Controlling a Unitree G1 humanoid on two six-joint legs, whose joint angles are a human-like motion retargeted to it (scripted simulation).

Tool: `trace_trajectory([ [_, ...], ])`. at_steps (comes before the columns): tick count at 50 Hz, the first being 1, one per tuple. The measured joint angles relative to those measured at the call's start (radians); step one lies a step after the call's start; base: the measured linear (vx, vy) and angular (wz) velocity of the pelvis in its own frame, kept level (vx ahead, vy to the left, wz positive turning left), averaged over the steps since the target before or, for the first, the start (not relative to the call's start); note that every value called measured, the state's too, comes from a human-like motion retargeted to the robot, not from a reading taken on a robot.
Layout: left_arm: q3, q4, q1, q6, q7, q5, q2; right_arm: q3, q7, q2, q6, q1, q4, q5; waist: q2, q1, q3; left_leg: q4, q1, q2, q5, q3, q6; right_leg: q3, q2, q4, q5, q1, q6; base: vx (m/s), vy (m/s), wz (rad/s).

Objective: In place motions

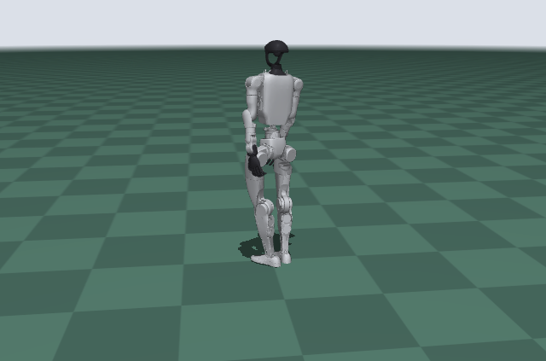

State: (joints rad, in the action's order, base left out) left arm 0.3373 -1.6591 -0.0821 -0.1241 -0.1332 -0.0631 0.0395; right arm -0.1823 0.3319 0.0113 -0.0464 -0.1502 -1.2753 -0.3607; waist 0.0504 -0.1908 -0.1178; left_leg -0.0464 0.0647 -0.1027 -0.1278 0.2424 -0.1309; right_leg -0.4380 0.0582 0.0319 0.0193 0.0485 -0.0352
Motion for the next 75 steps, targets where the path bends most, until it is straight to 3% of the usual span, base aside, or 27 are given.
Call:
trace_trajectory([
  [7, 0.051, -0.031, -0.095, -0.006, -0.008, 0.012, -0.011, -0.057, 0.017, -0.020, 0.035, -0.035, 0.115, 0.047, -0.004, -0.005, 0.001, 0.001, -0.001, 0.003, -0.003, 0.011, 0.002, 0.009, -0.002, 0.001, -0.003, 0.006, -0.001, 0.00, 0.00, 0.00],
  [13, 0.031, -0.019, -0.052, 0.005, 0.024, 0.032, -0.007, -0.048, 0.006, 0.003, 0.033, -0.014, 0.068, 0.014, -0.013, -0.013, 0.000, 0.000, 0.003, 0.003, -0.001, 0.004, 0.001, 0.002, -0.002, 0.000, -0.004, 0.006, -0.001, 0.00, 0.00, 0.00],
  [25, -0.089, 0.178, 0.202, 0.028, 0.006, 0.046, 0.006, 0.154, -0.072, 0.127, -0.068, 0.125, -0.302, -0.038, -0.026, -0.011, 0.002, -0.003, 0.015, -0.004, 0.006, -0.024, -0.006, -0.024, 0.002, -0.005, -0.001, -0.002, -0.003, 0.00, 0.00, 0.00],
  [37, -0.159, 0.321, 0.273, 0.058, -0.007, 0.056, -0.001, 0.252, -0.129, 0.183, -0.084, 0.220, -0.366, -0.019, -0.014, -0.023, 0.010, -0.011, 0.025, -0.004, 0.012, -0.038, -0.010, -0.054, 0.004, -0.010, 0.003, -0.012, -0.004, 0.00, 0.00, 0.00],
  [50, -0.118, 0.041, 0.142, 0.040, 0.038, -0.011, 0.011, 0.126, -0.025, 0.061, -0.007, 0.084, -0.174, 0.015, -0.008, -0.012, 0.002, -0.015, 0.025, -0.008, 0.006, -0.029, -0.011, -0.033, 0.007, -0.008, 0.000, -0.007, -0.005, 0.00, 0.00, -0.01],
  [60, -0.061, -0.014, -0.032, 0.023, 0.019, -0.056, 0.001, 0.044, 0.051, 0.001, 0.084, 0.054, 0.086, 0.095, -0.007, -0.018, 0.004, -0.010, 0.017, -0.005, 0.003, -0.021, -0.011, -0.024, 0.004, -0.004, -0.002, -0.003, -0.004, 0.00, 0.00, -0.03],
  [65, -0.061, -0.004, -0.038, 0.009, -0.006, -0.072, 0.006, 0.044, 0.033, 0.021, 0.067, 0.057, 0.038, 0.069, -0.018, -0.012, 0.001, -0.011, 0.017, -0.010, 0.005, -0.029, -0.012, -0.031, 0.009, -0.005, -0.003, -0.008, -0.005, 0.00, 0.00, 0.00],
  [75, -0.114, 0.101, 0.064, 0.018, 0.048, -0.044, 0.002, 0.106, -0.059, 0.090, -0.077, 0.092, -0.257, -0.031, -0.047, 0.011, -0.004, -0.014, 0.019, -0.022, 0.010, -0.050, -0.016, -0.050, 0.019, -0.008, -0.003, -0.019, -0.009, -0.03, -0.02, 0.03],
])
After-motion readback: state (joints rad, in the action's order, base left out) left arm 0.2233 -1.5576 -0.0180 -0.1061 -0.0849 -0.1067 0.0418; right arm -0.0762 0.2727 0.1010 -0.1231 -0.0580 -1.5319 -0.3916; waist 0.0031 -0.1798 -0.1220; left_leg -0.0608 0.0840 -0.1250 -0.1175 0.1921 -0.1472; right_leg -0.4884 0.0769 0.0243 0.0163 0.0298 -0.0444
